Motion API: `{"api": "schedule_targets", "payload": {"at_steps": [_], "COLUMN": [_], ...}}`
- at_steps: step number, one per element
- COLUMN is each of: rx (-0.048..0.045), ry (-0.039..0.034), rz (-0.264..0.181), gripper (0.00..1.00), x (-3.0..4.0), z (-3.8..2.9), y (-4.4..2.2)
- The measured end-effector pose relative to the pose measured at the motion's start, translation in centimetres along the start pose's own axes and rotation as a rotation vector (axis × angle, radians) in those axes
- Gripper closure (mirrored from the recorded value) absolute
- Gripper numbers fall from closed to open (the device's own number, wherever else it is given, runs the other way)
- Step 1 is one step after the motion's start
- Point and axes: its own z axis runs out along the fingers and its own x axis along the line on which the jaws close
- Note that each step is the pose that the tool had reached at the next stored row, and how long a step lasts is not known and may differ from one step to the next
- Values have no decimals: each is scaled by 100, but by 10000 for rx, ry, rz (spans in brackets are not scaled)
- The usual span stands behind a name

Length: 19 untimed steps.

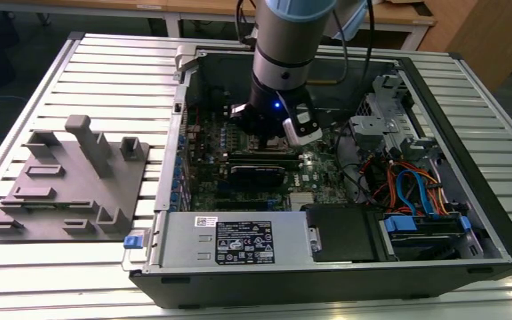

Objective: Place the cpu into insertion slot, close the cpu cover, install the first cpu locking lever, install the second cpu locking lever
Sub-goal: 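Install the second cpu locking lever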

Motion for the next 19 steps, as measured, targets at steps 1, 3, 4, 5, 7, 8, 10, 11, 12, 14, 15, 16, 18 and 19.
{"api": "schedule_targets", "payload": {"at_steps": [1,3,4,5,7,8,10,11,12,14,15,16,18,19], "rx": [-15,-49,-68,-85,-114,-127,-146,-146,-149,-148,-149,-149,-154,-156], "ry": [2,4,6,7,8,10,11,12,11,12,11,11,11,12], "rz": [-2,-6,-9,-12,-16,-16,-15,-15,-16,-16,-16,-16,-16,-16], "gripper": [90,90,90,90,90,90,90,90,90,90,90,90,90,90], "x": [9,24,31,34,35,34,35,35,34,34,34,34,34,34], "z": [14,46,63,79,111,123,132,132,135,136,136,136,137,137], "y": [-3,-8,-11,-13,-18,-20,-22,-22,-21,-22,-22,-22,-21,-22]}}
